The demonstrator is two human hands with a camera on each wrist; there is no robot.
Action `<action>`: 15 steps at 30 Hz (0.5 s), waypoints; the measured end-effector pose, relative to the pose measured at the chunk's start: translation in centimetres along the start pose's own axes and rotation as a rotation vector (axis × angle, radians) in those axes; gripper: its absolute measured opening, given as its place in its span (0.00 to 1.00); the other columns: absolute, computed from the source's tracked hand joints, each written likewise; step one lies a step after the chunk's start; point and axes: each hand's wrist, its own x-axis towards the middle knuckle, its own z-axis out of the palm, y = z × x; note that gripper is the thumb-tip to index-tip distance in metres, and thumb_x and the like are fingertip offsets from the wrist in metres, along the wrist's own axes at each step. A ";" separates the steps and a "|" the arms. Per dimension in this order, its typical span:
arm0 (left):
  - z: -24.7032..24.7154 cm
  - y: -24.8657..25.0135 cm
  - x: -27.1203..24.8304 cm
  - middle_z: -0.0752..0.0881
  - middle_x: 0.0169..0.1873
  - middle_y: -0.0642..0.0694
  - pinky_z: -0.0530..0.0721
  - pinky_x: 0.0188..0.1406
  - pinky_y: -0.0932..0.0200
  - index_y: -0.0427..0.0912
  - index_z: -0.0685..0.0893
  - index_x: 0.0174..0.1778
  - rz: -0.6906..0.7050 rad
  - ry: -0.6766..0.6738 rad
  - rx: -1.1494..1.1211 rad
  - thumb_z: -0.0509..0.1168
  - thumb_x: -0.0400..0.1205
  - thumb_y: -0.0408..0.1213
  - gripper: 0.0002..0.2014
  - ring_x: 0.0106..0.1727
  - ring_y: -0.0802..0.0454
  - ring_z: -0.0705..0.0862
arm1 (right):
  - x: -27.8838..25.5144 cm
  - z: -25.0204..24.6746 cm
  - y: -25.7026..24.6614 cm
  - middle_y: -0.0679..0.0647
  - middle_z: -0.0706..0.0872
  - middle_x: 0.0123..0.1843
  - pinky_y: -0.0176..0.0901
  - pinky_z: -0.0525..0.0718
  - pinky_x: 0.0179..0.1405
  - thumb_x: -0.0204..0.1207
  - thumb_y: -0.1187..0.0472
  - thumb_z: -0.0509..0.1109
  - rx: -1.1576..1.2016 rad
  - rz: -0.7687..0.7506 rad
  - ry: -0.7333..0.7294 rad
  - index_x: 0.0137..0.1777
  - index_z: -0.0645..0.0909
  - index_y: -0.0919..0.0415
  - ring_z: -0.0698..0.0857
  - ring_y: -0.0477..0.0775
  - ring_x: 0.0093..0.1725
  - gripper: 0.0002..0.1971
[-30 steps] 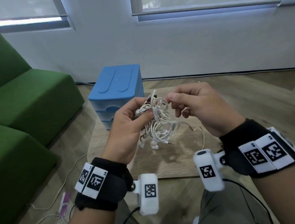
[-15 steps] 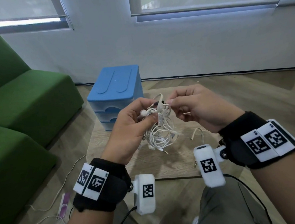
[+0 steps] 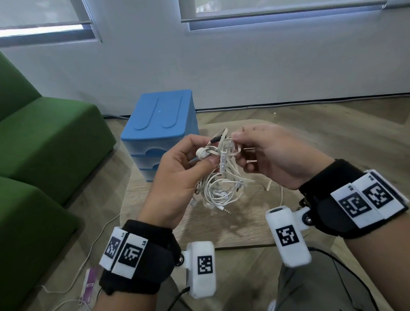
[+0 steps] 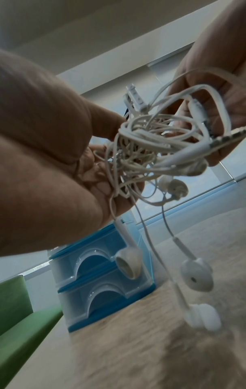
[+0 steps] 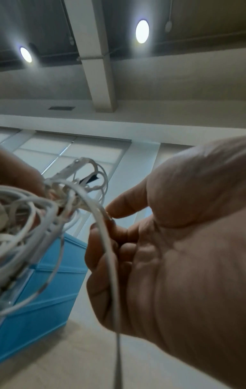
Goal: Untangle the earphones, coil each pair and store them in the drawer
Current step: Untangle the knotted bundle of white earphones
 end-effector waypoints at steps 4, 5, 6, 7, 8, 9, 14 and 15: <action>-0.1 -0.1 0.0 0.92 0.45 0.47 0.88 0.42 0.61 0.41 0.87 0.53 -0.011 0.023 -0.007 0.73 0.77 0.30 0.10 0.42 0.54 0.89 | -0.5 -0.2 -0.2 0.56 0.83 0.38 0.38 0.74 0.32 0.84 0.70 0.67 0.020 -0.060 -0.025 0.46 0.81 0.63 0.79 0.47 0.31 0.05; -0.1 -0.1 0.1 0.92 0.46 0.46 0.88 0.41 0.60 0.39 0.86 0.55 -0.015 0.031 -0.009 0.72 0.79 0.29 0.10 0.43 0.53 0.89 | -0.5 -0.2 -0.2 0.57 0.83 0.38 0.38 0.74 0.32 0.83 0.71 0.68 0.044 -0.070 -0.030 0.47 0.81 0.64 0.78 0.47 0.31 0.04; -0.2 -0.1 0.1 0.92 0.48 0.45 0.88 0.42 0.60 0.38 0.85 0.57 -0.018 0.039 -0.011 0.72 0.79 0.28 0.11 0.43 0.53 0.89 | -0.5 -0.3 -0.3 0.57 0.83 0.39 0.37 0.75 0.33 0.82 0.72 0.68 0.074 -0.076 -0.034 0.48 0.82 0.65 0.77 0.47 0.31 0.04; -0.2 -0.1 0.1 0.92 0.49 0.45 0.88 0.42 0.60 0.38 0.85 0.57 -0.020 0.043 -0.013 0.72 0.79 0.28 0.11 0.44 0.53 0.89 | -0.5 -0.3 -0.4 0.57 0.82 0.38 0.36 0.74 0.32 0.82 0.73 0.68 0.108 -0.074 -0.040 0.48 0.83 0.66 0.75 0.47 0.31 0.04; -0.2 -0.1 0.1 0.92 0.50 0.46 0.88 0.43 0.60 0.38 0.85 0.57 -0.021 0.041 -0.016 0.72 0.78 0.29 0.12 0.44 0.53 0.89 | -0.5 -0.3 -0.5 0.57 0.81 0.37 0.35 0.72 0.31 0.82 0.73 0.67 0.146 -0.064 -0.050 0.49 0.83 0.66 0.72 0.46 0.30 0.05; -0.2 0.0 0.1 0.92 0.50 0.46 0.88 0.43 0.60 0.39 0.85 0.57 -0.024 0.035 -0.019 0.72 0.78 0.30 0.12 0.44 0.53 0.89 | -0.5 -0.3 -0.5 0.56 0.79 0.37 0.35 0.69 0.30 0.82 0.73 0.65 0.187 -0.047 -0.060 0.50 0.83 0.67 0.70 0.45 0.29 0.06; 0.2 0.3 0.0 0.92 0.46 0.49 0.88 0.42 0.61 0.41 0.86 0.53 -0.016 0.025 0.001 0.72 0.77 0.30 0.10 0.42 0.55 0.89 | -0.6 -0.3 -0.7 0.57 0.77 0.36 0.42 0.66 0.31 0.80 0.76 0.65 0.140 -0.047 -0.025 0.51 0.80 0.59 0.67 0.47 0.28 0.11; 0.2 0.2 0.0 0.92 0.45 0.49 0.88 0.42 0.61 0.42 0.86 0.52 -0.012 0.029 0.010 0.72 0.78 0.29 0.09 0.42 0.55 0.89 | -0.6 -0.4 -0.8 0.59 0.75 0.36 0.43 0.66 0.31 0.80 0.76 0.65 0.050 -0.073 -0.015 0.49 0.80 0.58 0.68 0.49 0.28 0.11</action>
